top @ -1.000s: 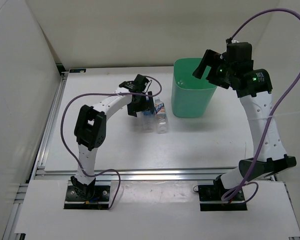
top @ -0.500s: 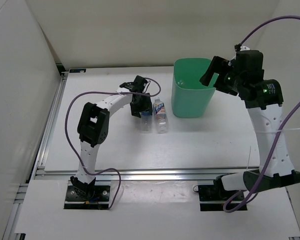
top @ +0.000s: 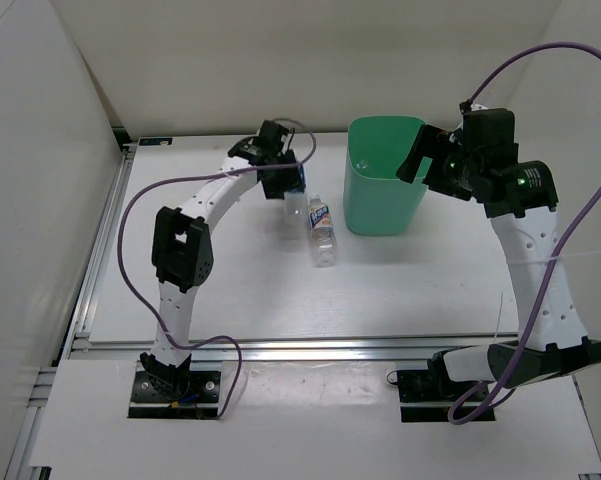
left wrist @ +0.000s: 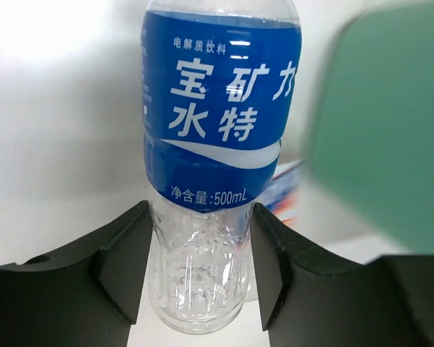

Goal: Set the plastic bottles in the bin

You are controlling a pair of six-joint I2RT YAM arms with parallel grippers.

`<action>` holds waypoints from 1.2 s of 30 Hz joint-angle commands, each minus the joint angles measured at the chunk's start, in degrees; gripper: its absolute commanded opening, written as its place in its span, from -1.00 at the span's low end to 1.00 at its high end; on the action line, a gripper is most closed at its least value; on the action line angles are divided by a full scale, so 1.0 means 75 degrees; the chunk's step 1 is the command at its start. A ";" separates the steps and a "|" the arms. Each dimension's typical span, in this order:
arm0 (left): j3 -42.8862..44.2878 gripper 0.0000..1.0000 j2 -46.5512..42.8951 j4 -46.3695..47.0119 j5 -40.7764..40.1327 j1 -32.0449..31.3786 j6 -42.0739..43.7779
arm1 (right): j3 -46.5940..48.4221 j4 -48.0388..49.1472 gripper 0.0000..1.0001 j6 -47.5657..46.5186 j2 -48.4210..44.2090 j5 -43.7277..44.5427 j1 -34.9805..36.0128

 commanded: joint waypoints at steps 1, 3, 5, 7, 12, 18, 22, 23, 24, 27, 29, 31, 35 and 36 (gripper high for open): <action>0.1416 0.17 -0.0743 0.0281 -0.0242 0.0044 -0.0329 | -0.0013 0.0252 1.00 -0.0119 -0.0158 -0.0105 -0.0006; 0.2281 0.17 -0.0673 0.0397 -0.0242 0.0044 -0.0400 | 0.0069 0.0252 1.00 -0.0119 -0.0158 -0.0105 -0.0006; 0.2753 0.17 -0.0673 0.0620 -0.0161 0.0044 -0.0504 | 0.0069 0.0252 1.00 -0.0119 -0.0158 -0.0023 -0.0006; 0.3233 0.13 -0.0673 0.1261 0.0096 -0.0026 -0.0588 | 0.0069 0.0252 1.00 -0.0119 -0.0158 0.0071 -0.0006; 0.4513 0.08 -0.0158 0.2354 0.1139 -0.0179 -0.0880 | -0.0013 0.0252 1.00 -0.0119 -0.0310 0.0153 -0.0006; 0.4736 0.04 0.0300 0.3503 0.1761 -0.0565 -0.1197 | -0.0165 0.0252 1.00 -0.0119 -0.0591 0.0317 -0.0006; 0.4736 0.07 0.0698 0.3855 0.1832 -0.0928 -0.1267 | -0.0410 0.0252 1.00 -0.0119 -0.0918 0.0317 -0.0006; 0.4805 0.07 0.0768 0.3983 0.1901 -0.1010 -0.1267 | -0.0481 0.0252 1.00 -0.0119 -0.1001 0.0224 -0.0006; 0.4806 0.07 0.0839 0.3984 0.1902 -0.1011 -0.1337 | -0.0482 0.0333 1.00 -0.0119 -0.1095 0.0223 -0.0006; 0.4563 0.14 0.0921 0.3984 0.1996 -0.1174 -0.1338 | -0.0774 0.0334 1.00 -0.0119 -0.1318 0.0013 -0.0006; 0.4362 0.38 0.0816 0.3984 0.1996 -0.1244 -0.1151 | -0.0856 0.0334 1.00 -0.0119 -0.1412 0.0012 -0.0006; 0.4046 1.00 0.0525 0.3984 0.1996 -0.1245 -0.0976 | -0.0857 0.0334 1.00 -0.0119 -0.1412 0.0012 -0.0006; 0.3074 1.00 -0.0261 0.3984 0.1493 -0.1024 -0.0518 | -0.0857 0.0334 1.00 -0.0119 -0.1412 -0.0058 -0.0006; 0.2596 1.00 -0.0634 0.3984 0.1492 -0.0953 -0.0424 | -0.0857 0.0334 1.00 -0.0119 -0.1412 -0.0128 -0.0006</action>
